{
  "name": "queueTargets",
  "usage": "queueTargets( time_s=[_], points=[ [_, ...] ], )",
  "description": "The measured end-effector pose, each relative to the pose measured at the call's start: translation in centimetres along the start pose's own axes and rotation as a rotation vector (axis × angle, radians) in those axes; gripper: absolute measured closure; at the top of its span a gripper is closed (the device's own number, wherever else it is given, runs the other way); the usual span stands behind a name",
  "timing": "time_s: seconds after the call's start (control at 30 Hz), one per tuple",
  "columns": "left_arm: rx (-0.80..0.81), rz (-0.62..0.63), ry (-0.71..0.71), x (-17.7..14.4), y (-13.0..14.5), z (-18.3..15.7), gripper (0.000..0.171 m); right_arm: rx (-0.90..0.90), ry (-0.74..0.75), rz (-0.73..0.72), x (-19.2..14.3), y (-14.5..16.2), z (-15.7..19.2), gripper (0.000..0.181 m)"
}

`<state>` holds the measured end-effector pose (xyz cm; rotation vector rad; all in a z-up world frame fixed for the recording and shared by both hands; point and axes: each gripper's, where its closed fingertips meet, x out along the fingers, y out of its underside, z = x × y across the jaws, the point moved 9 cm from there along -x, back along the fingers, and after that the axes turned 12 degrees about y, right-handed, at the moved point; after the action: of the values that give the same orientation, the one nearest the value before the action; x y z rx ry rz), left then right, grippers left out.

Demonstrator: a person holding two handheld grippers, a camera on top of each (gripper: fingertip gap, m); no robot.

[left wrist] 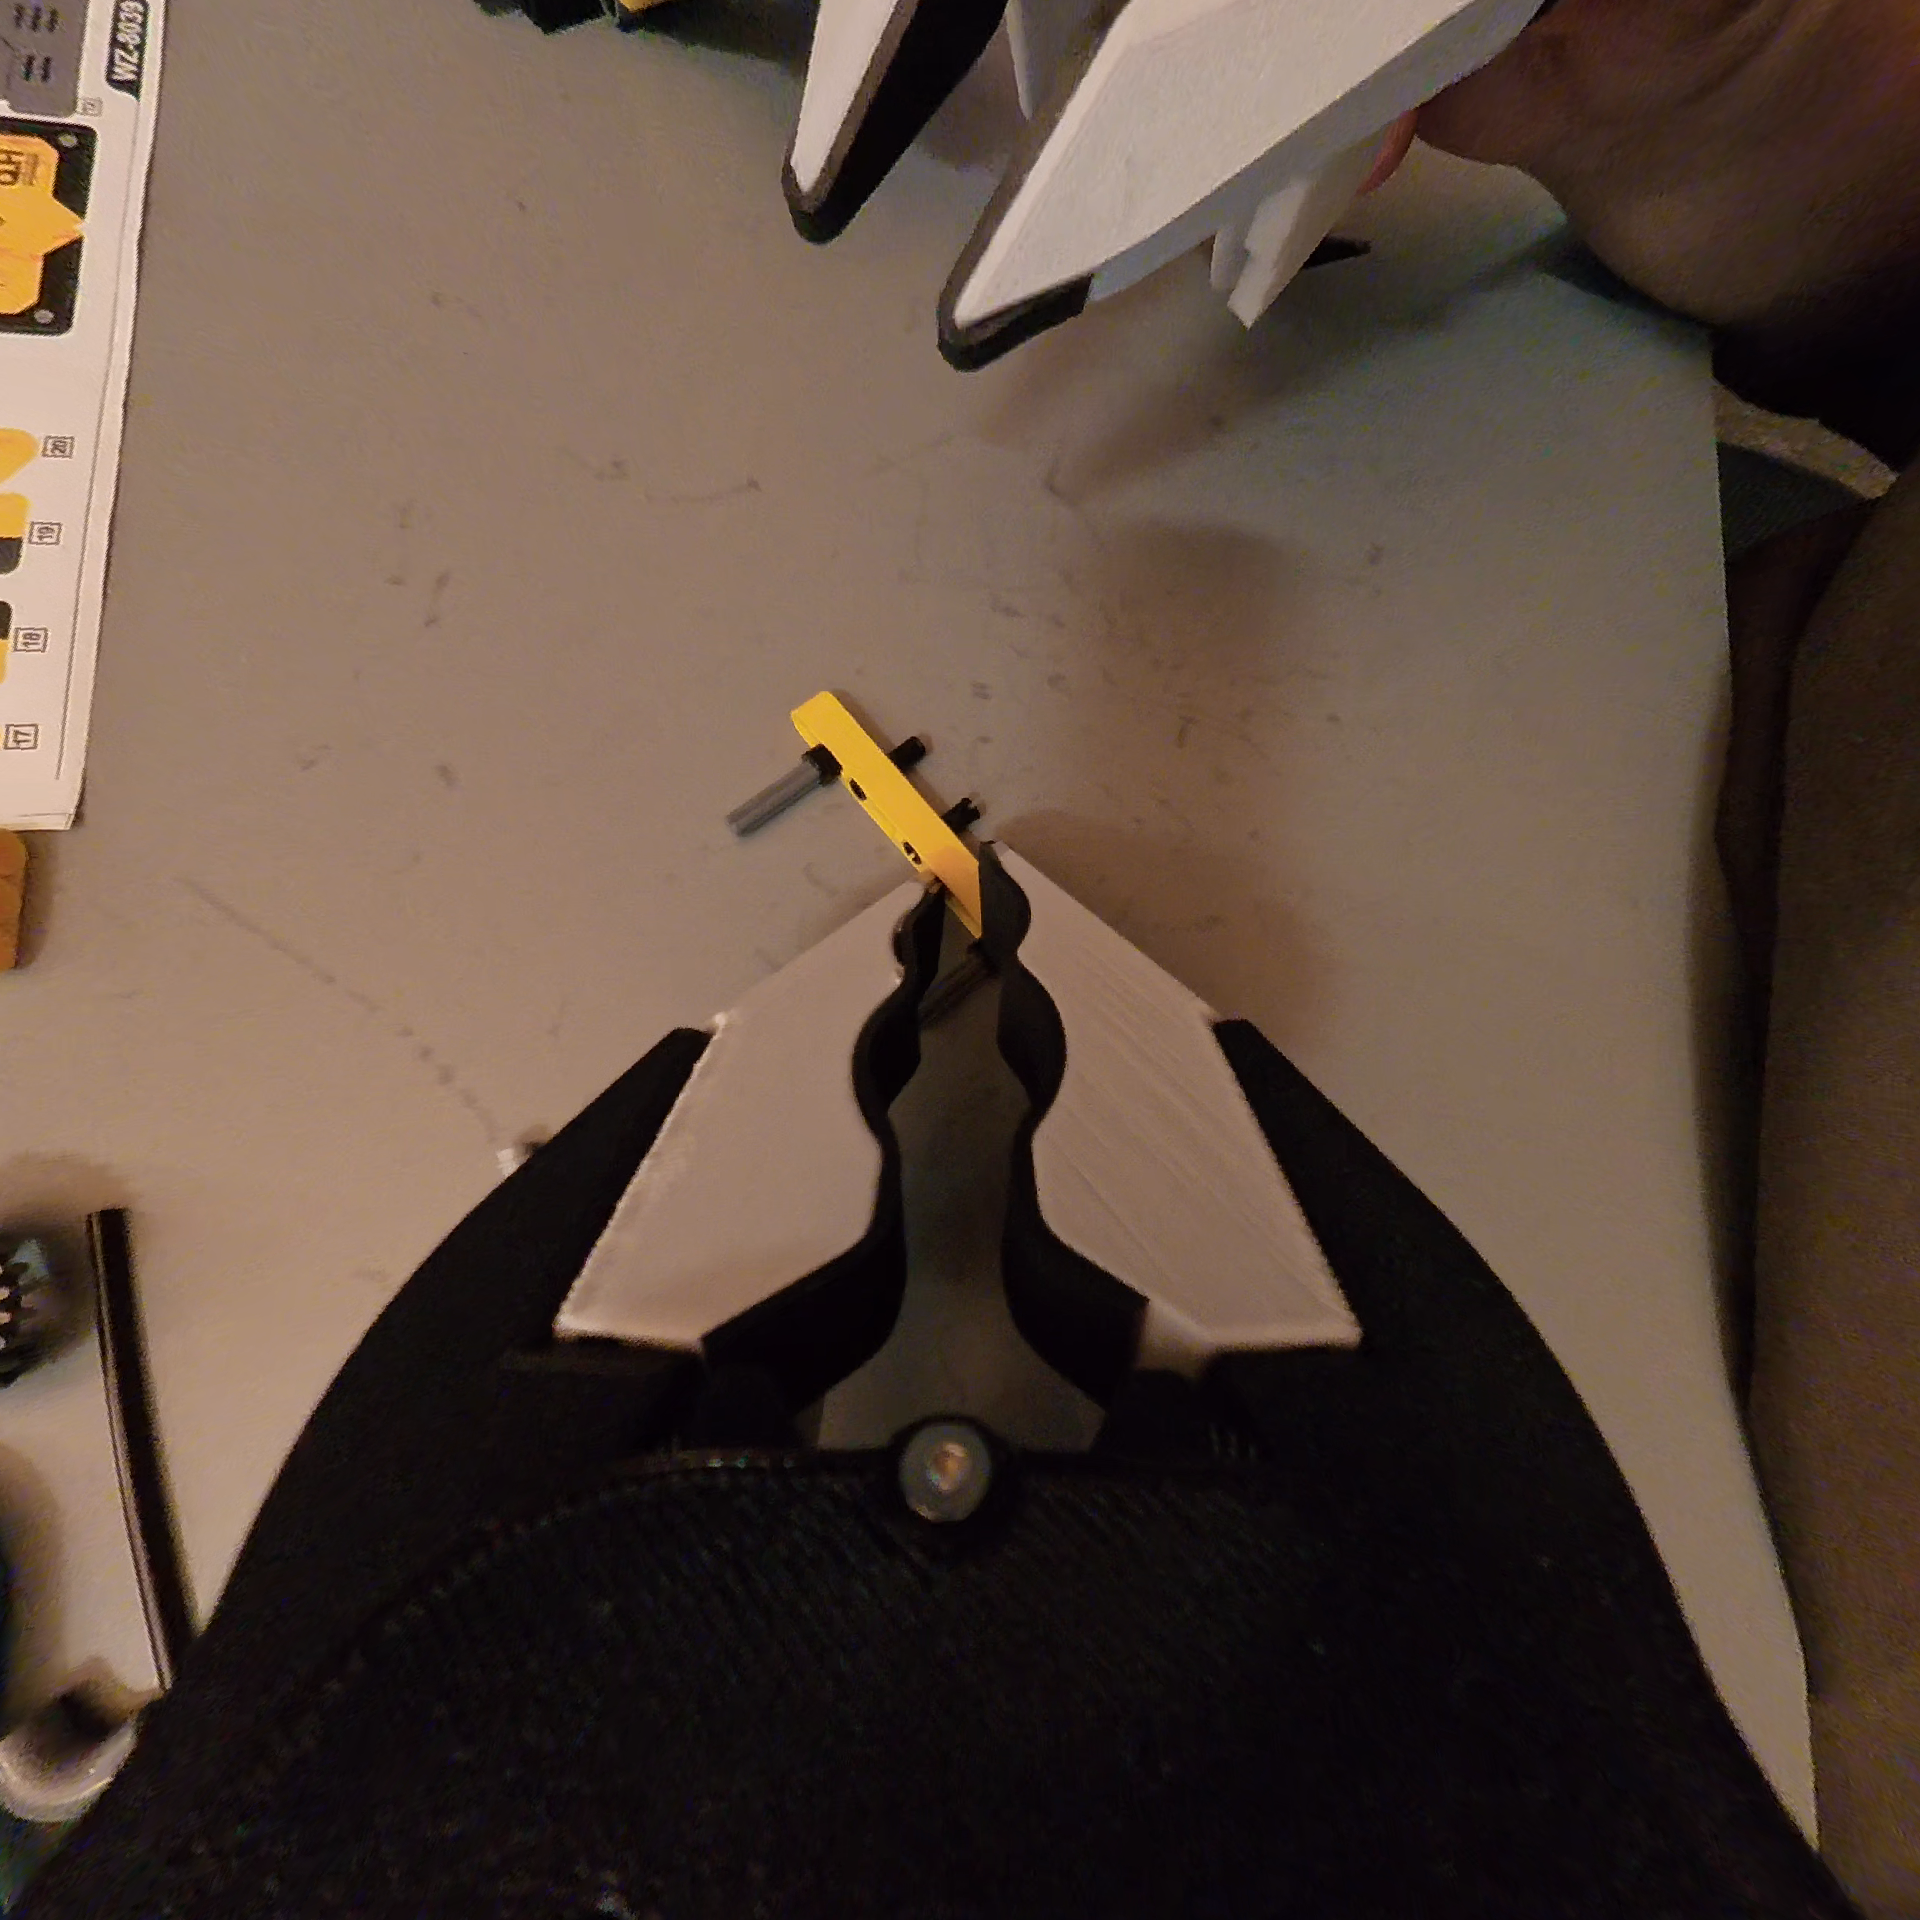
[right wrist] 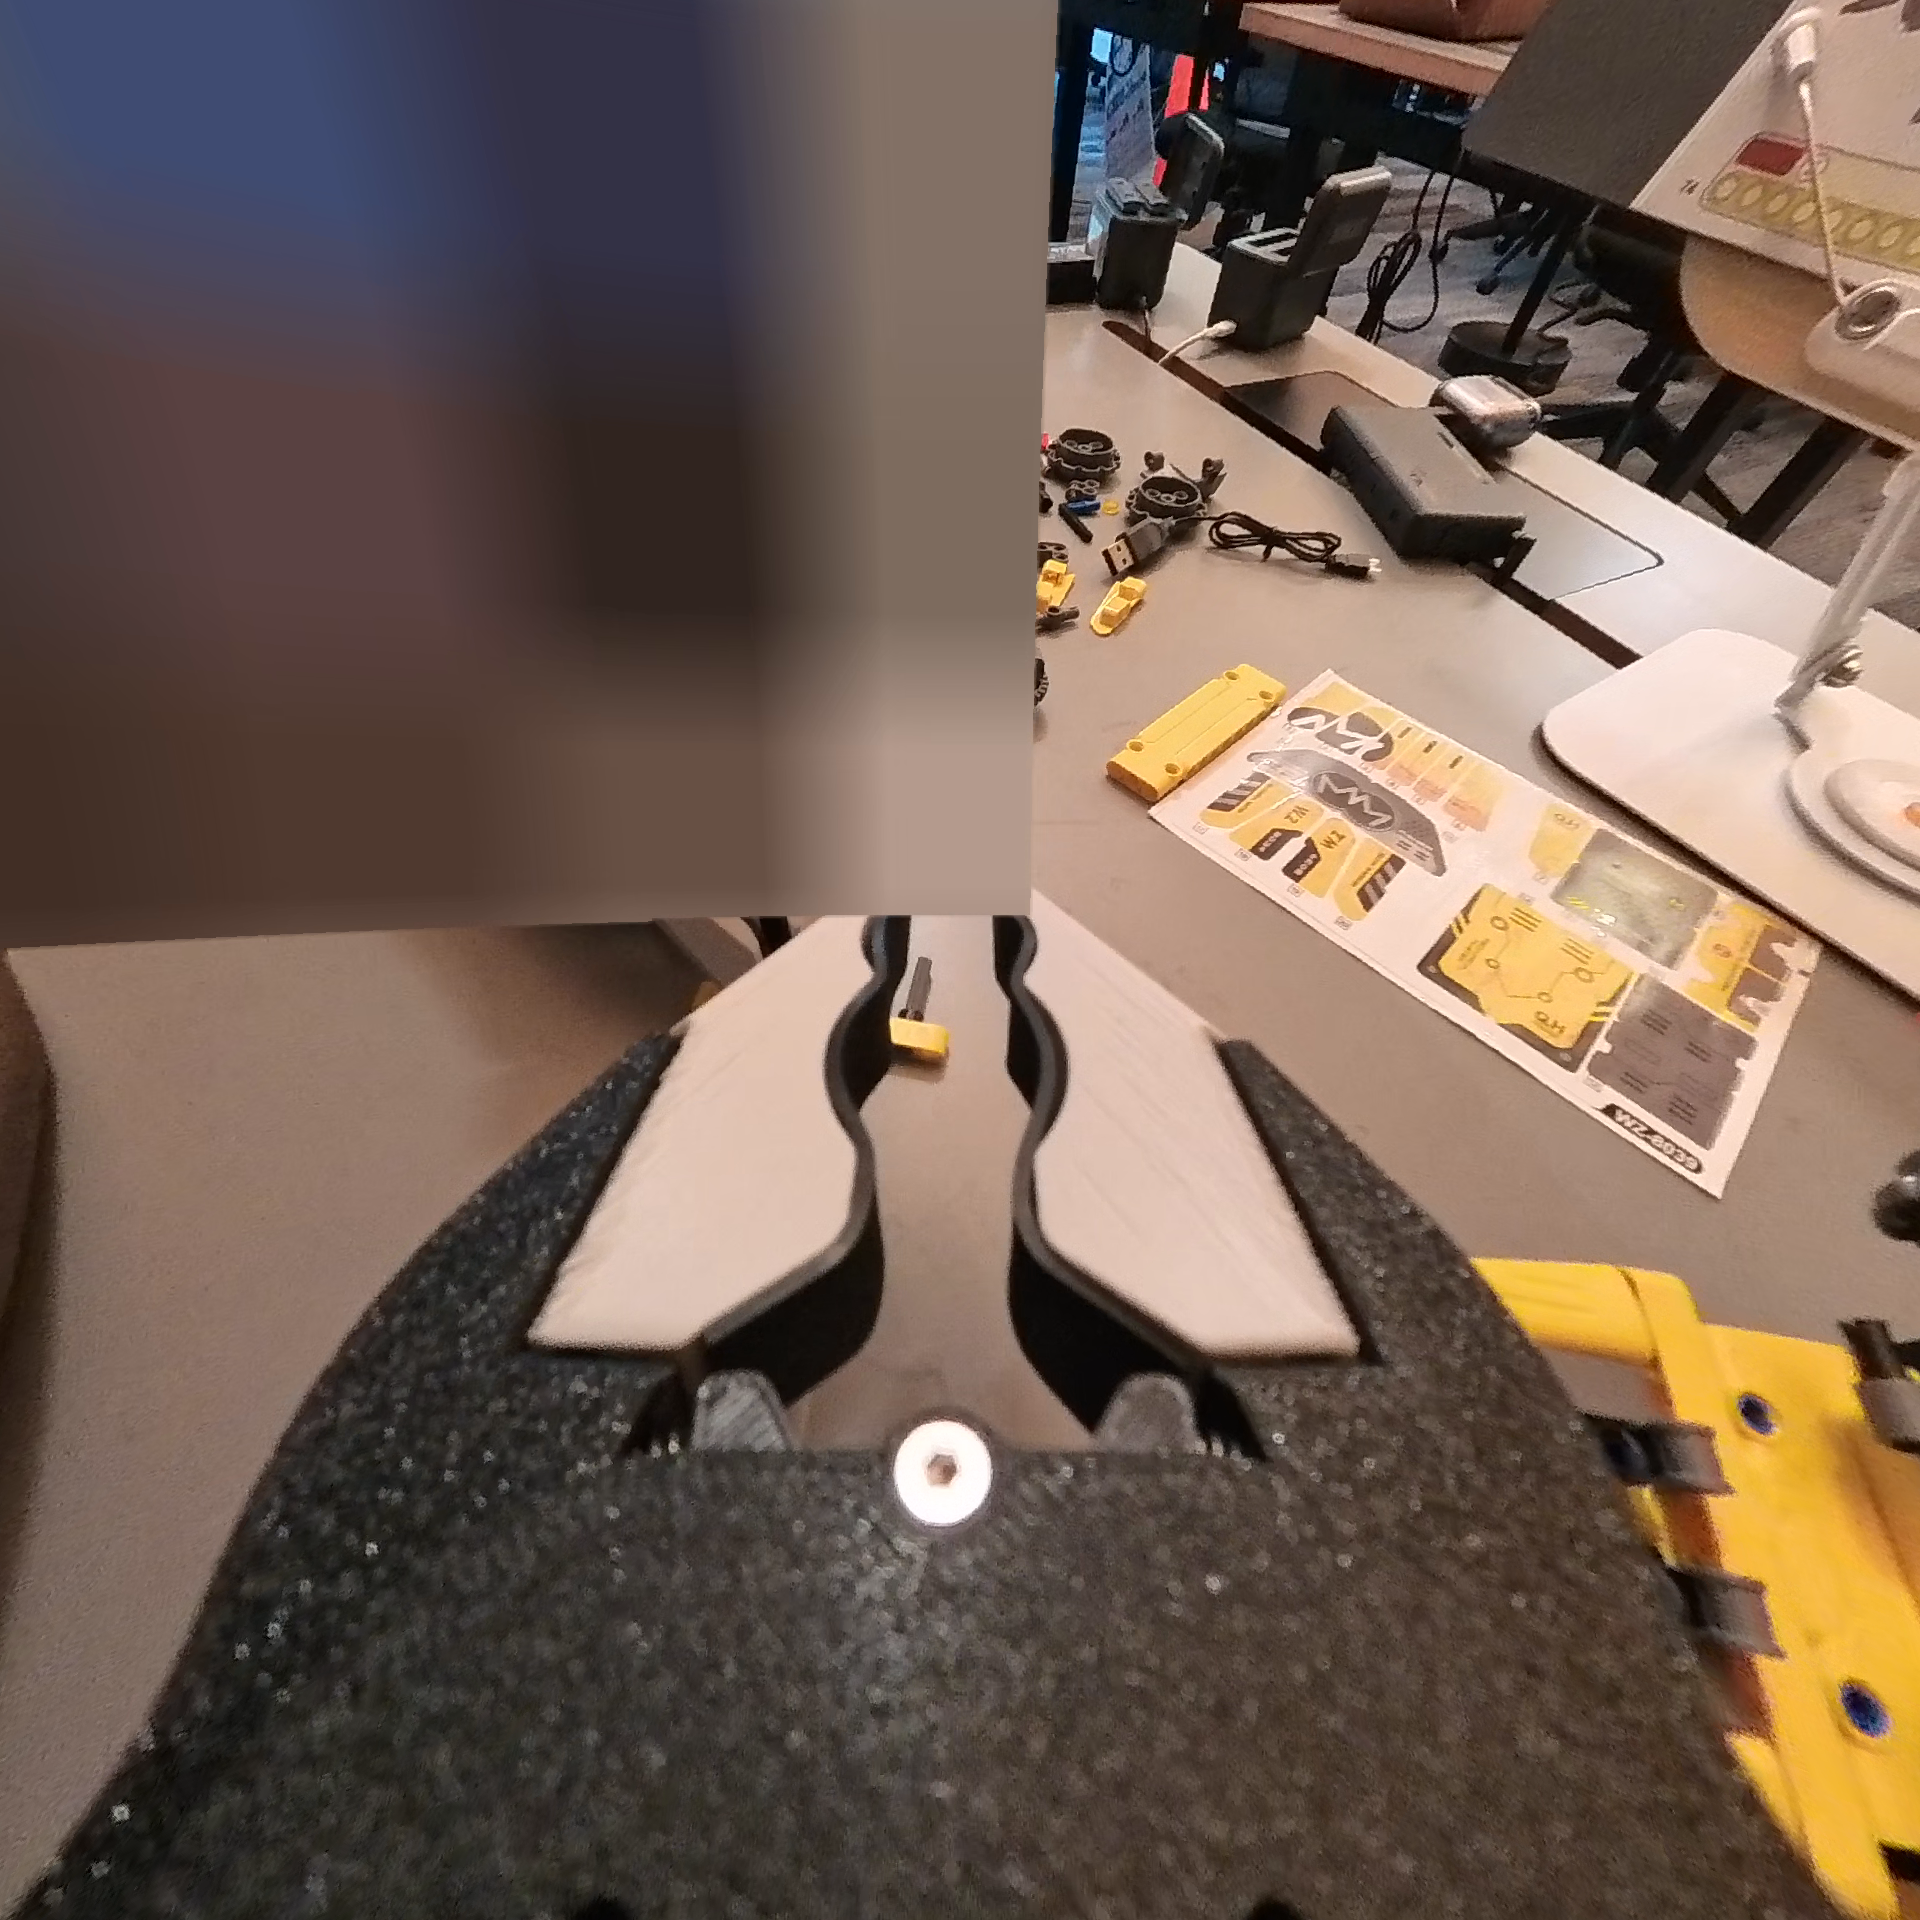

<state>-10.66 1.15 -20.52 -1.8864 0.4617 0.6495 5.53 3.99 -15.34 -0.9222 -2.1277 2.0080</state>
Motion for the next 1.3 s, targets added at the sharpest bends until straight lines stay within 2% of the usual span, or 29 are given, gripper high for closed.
queueTargets(
  time_s=[1.3],
  points=[
    [-0.004,-0.005,0.009,0.0,0.1,0.0,0.163,0.044,-0.079,0.061,2.1,1.7,0.1,0.166]
  ],
)
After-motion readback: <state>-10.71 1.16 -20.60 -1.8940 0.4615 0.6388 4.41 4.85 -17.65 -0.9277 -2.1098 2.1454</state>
